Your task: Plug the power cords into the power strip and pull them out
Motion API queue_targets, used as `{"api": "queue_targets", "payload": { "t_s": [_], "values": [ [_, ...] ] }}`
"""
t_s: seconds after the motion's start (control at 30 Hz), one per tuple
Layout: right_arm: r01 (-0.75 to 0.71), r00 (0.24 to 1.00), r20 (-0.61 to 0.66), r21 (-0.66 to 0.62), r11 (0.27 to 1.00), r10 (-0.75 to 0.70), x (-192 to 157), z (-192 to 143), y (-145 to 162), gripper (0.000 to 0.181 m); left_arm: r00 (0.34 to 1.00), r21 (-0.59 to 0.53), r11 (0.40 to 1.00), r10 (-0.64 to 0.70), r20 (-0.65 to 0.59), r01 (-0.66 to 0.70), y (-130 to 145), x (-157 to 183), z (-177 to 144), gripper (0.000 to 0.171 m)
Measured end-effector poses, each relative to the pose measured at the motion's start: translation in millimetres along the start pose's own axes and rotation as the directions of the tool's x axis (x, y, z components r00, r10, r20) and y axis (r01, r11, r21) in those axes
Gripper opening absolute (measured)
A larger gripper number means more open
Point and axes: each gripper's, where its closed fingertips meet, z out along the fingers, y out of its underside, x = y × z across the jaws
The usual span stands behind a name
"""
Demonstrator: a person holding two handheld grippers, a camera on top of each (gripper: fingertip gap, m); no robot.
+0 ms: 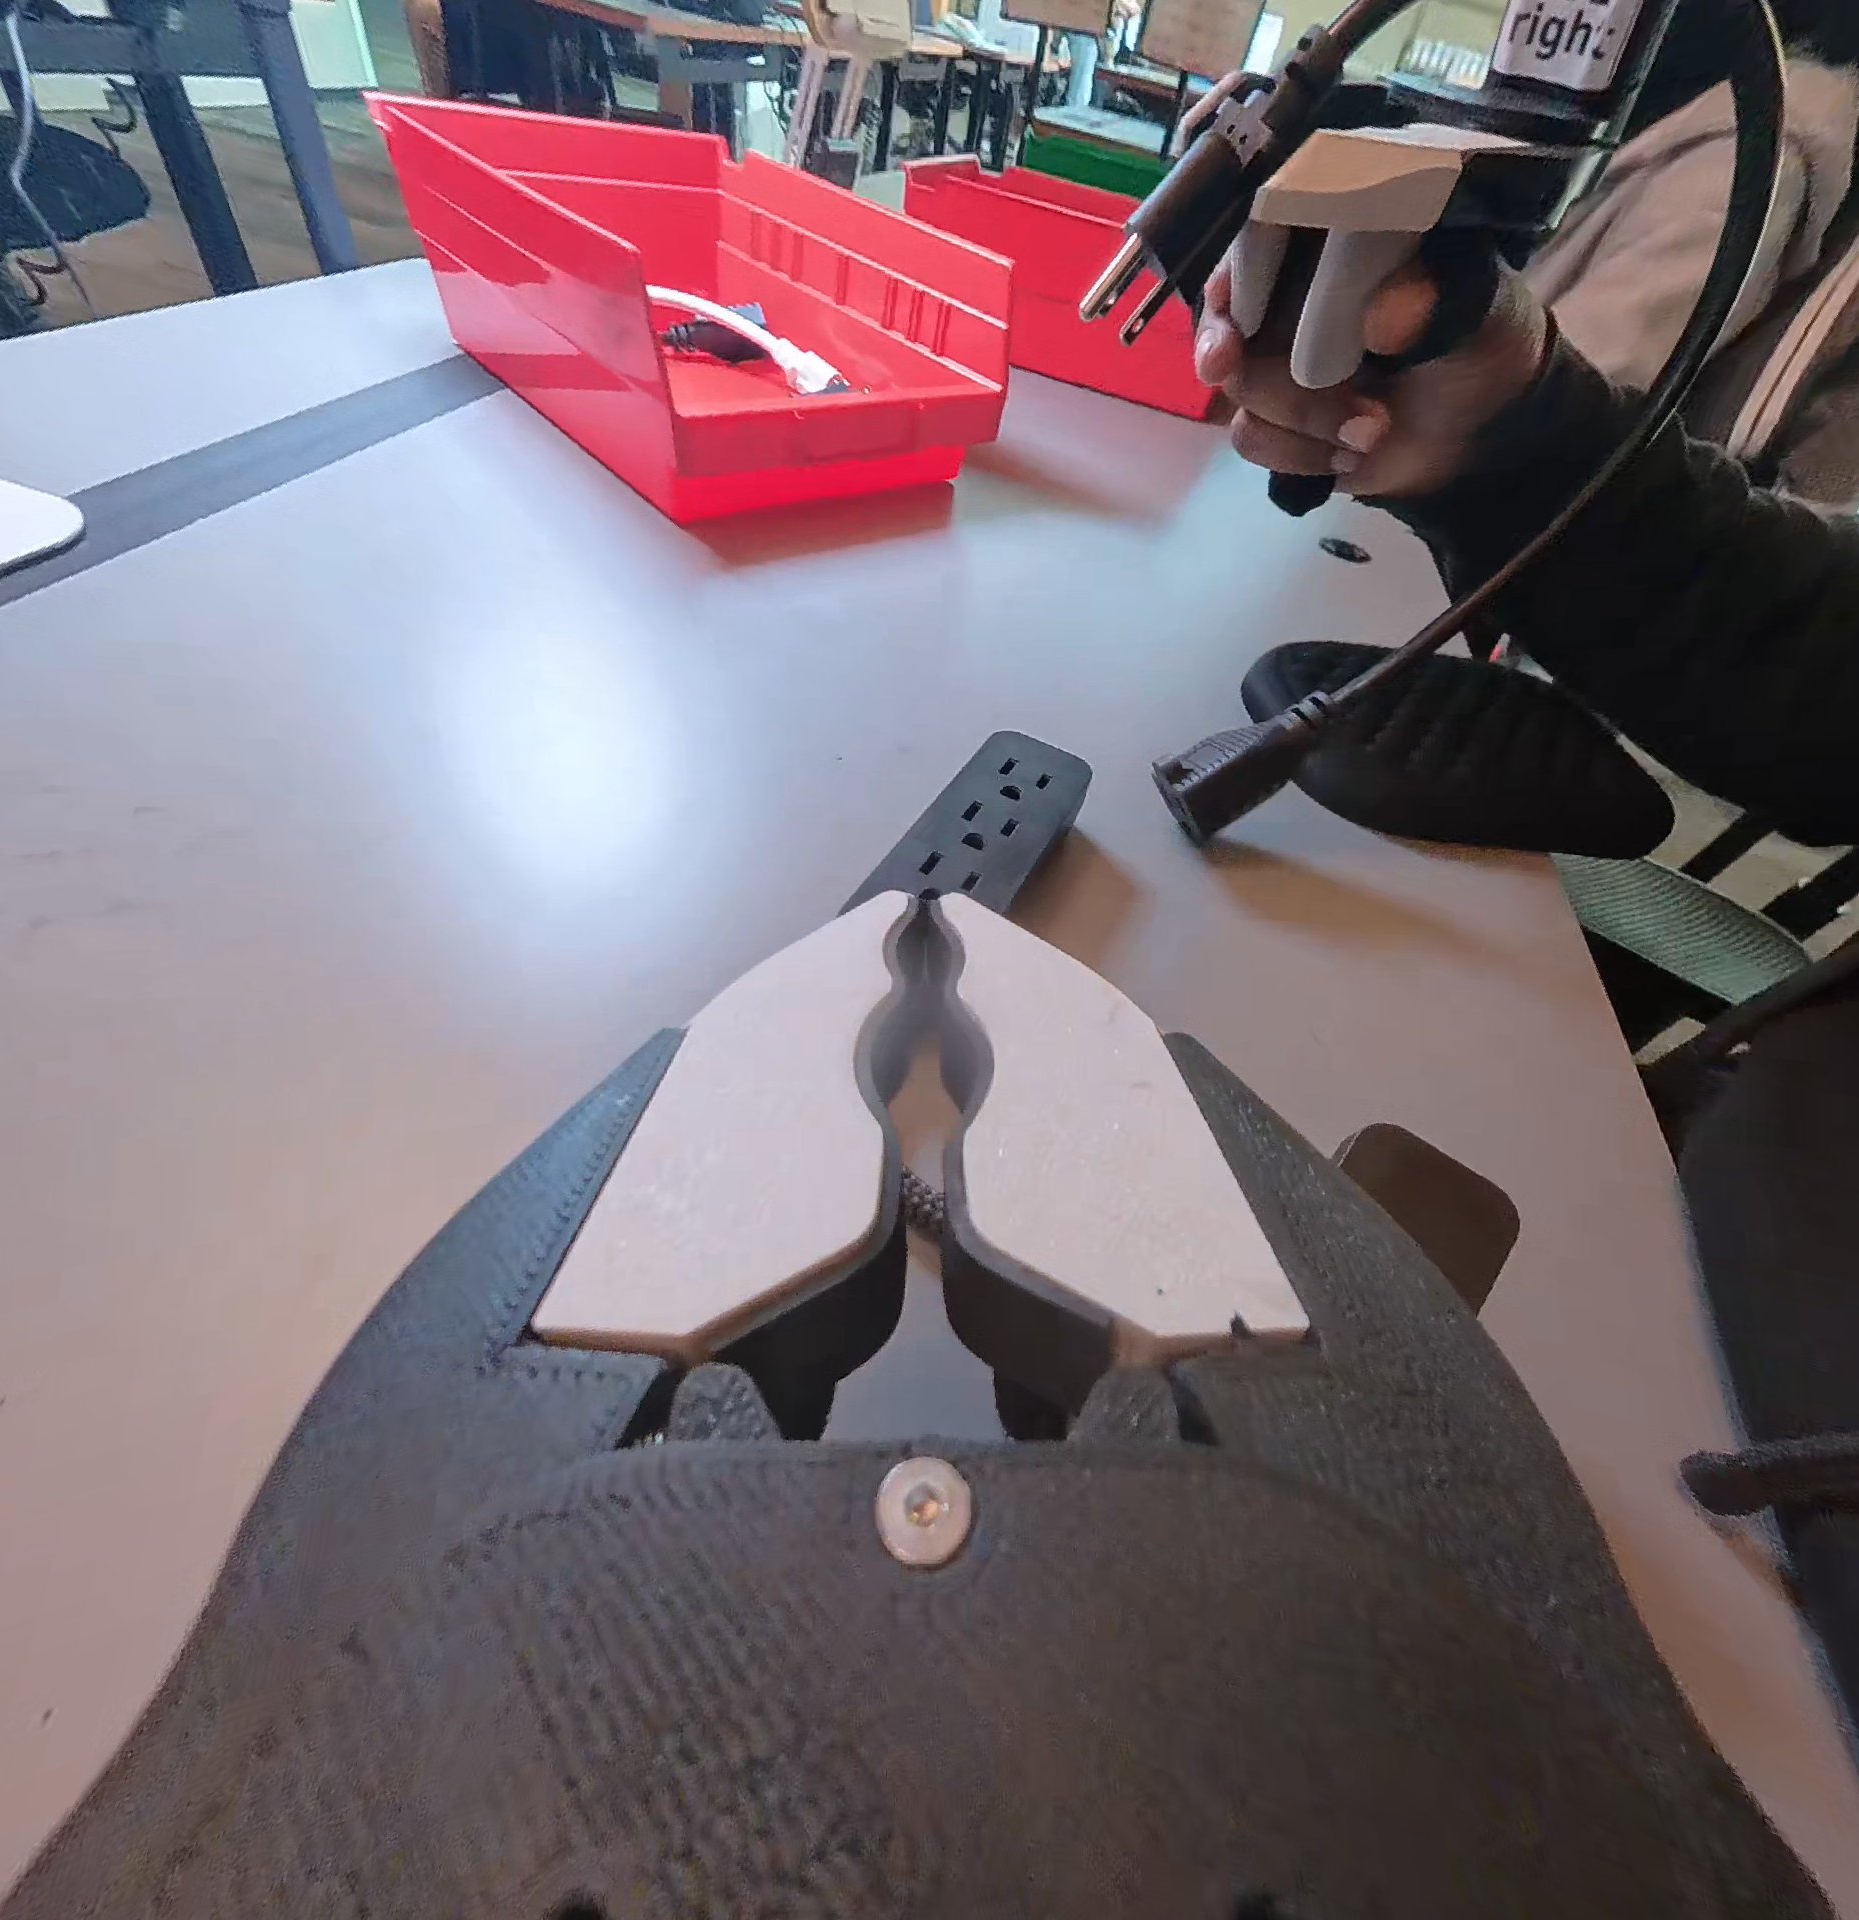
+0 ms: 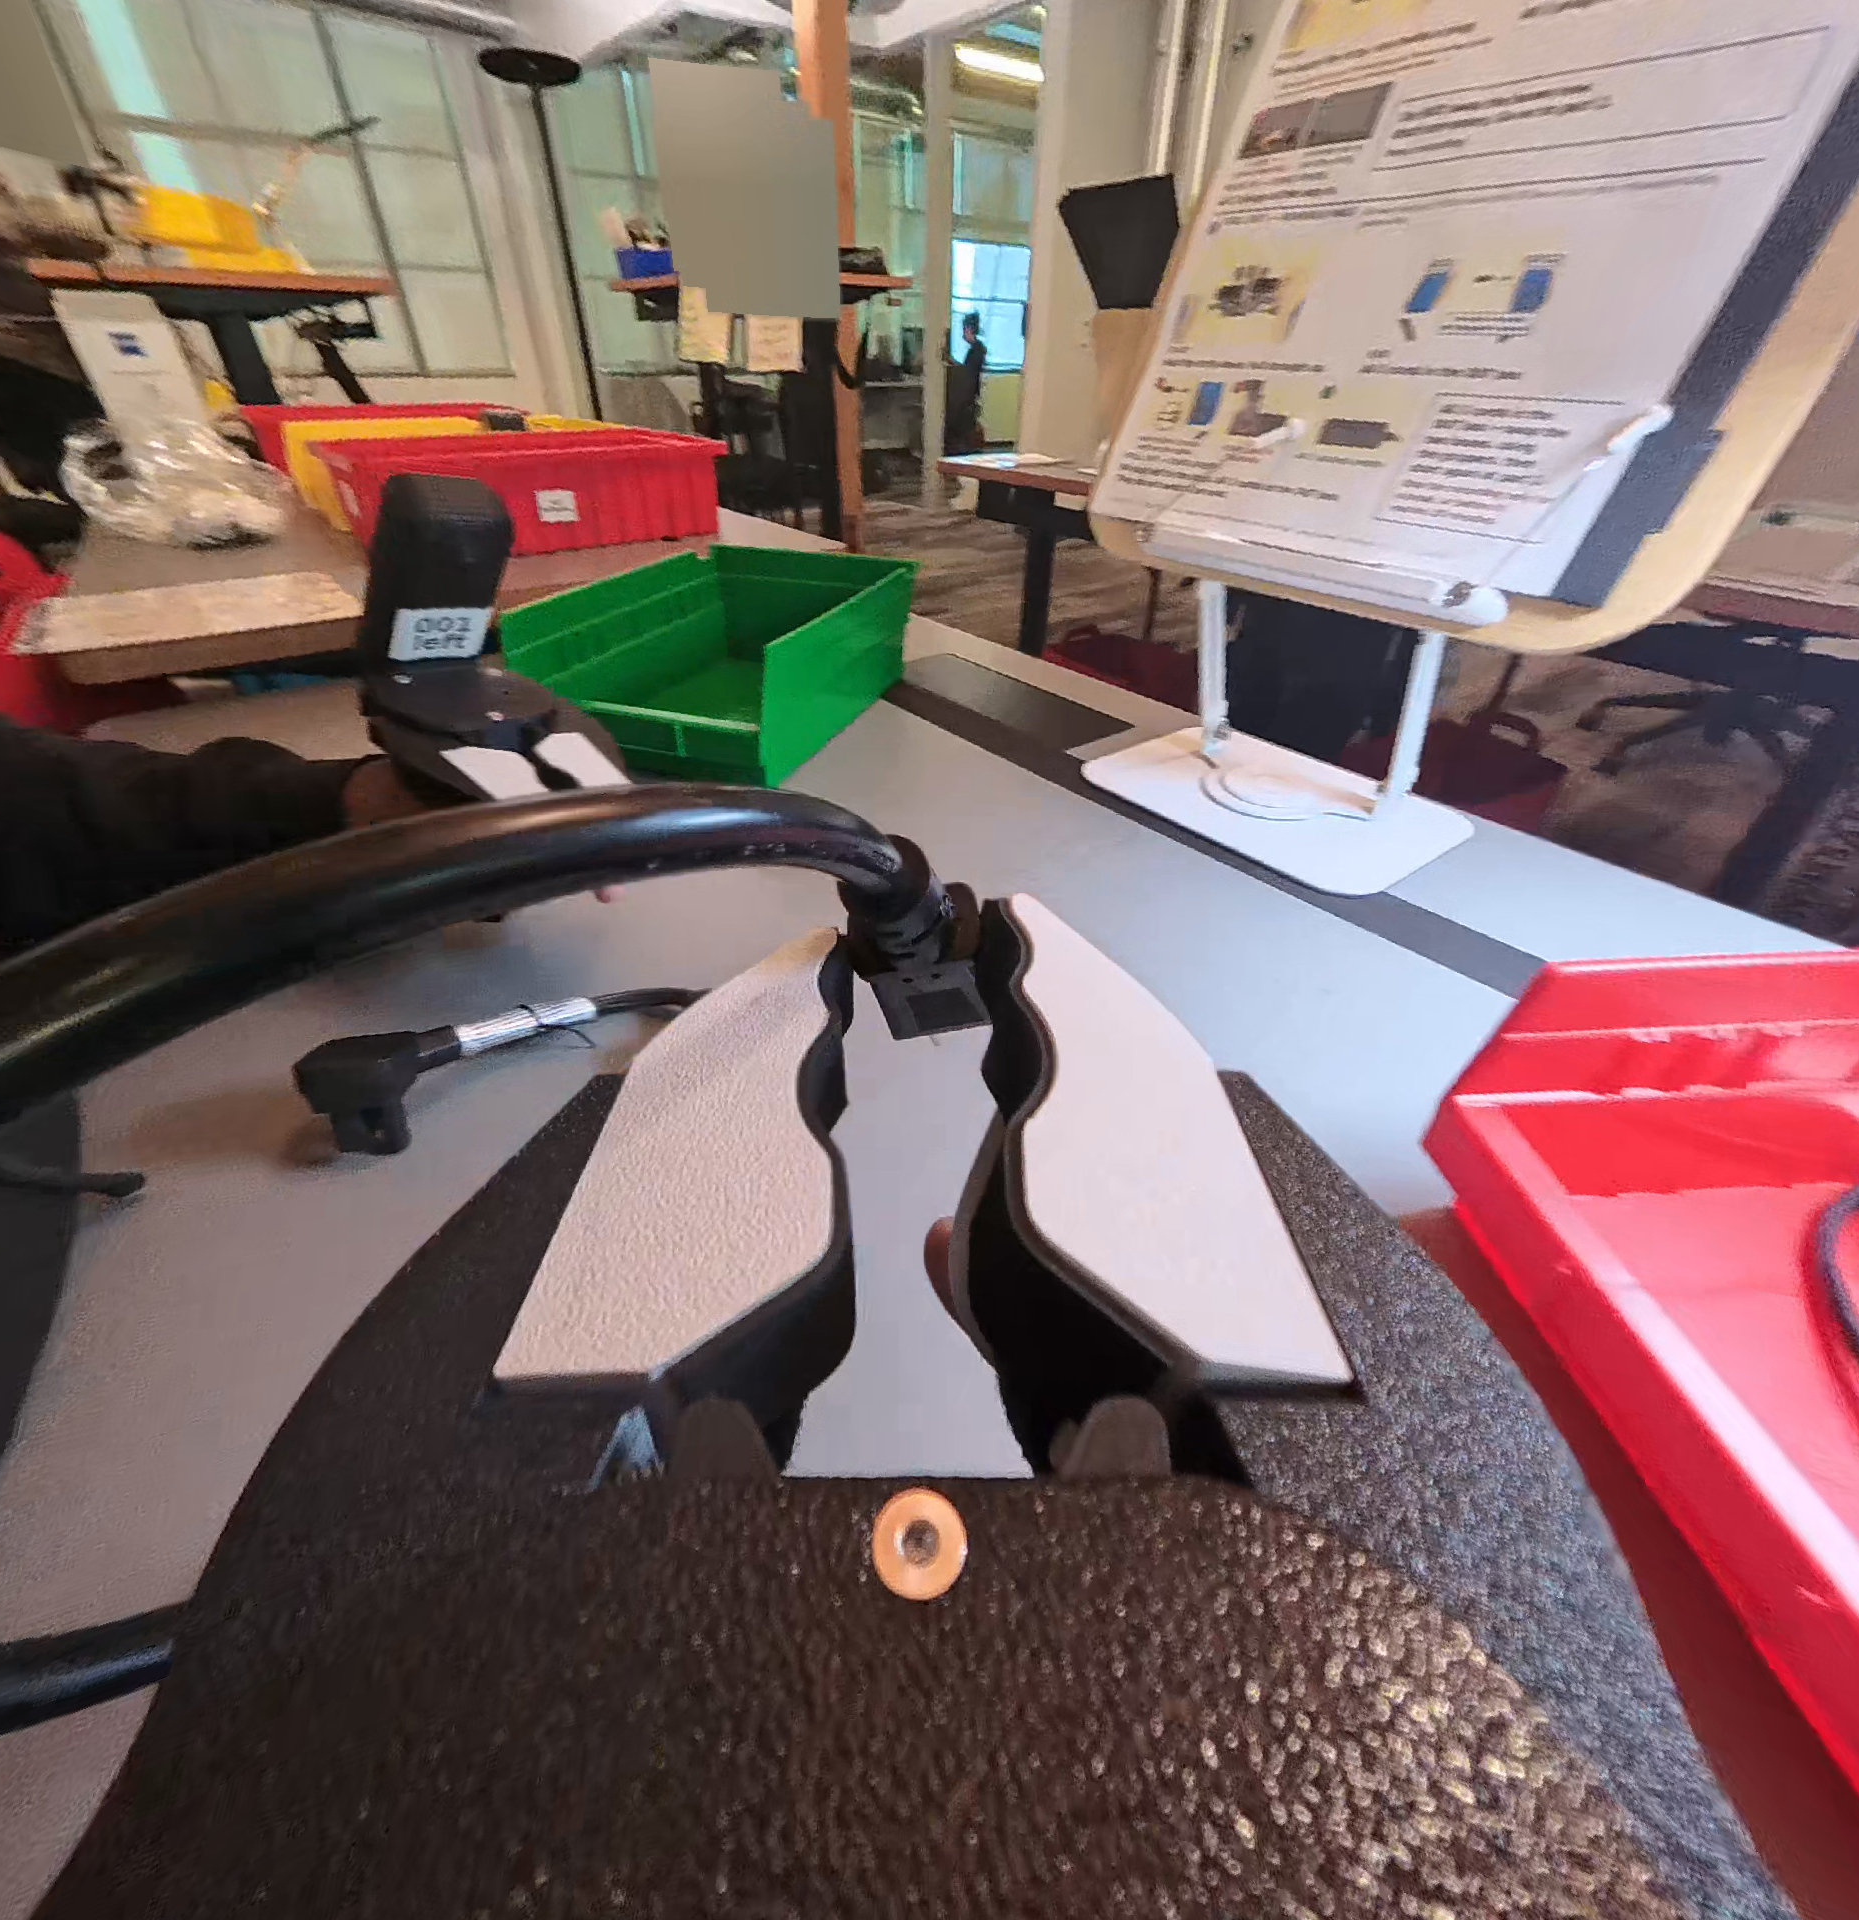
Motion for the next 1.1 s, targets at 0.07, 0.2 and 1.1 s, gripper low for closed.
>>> {"api": "queue_targets", "payload": {
  "t_s": [0.07,0.2,1.1],
  "values": [
    [0.015,0.999,-0.043,-0.015,1.0,-0.015,13.6,-5.6,-9.1,0.026,1.0,0.025,0.999,-0.03,-0.005,0.03,-1.2,-3.4,-2.5,0.0],
    [0.064,0.986,-0.147,-0.071,0.995,-0.073,44.5,-14.9,-34.9,0.026,0.997,0.045,0.997,-0.068,-0.032,0.069,0.8,-5.6,-2.9,0.0],
    [-0.172,0.805,-0.554,-0.563,0.809,-0.214,329.1,-6.7,-0.5,0.027,0.997,-0.004,1.0,0.029,-0.068,-0.029,3.5,3.9,-10.1,0.0]
  ]
}}
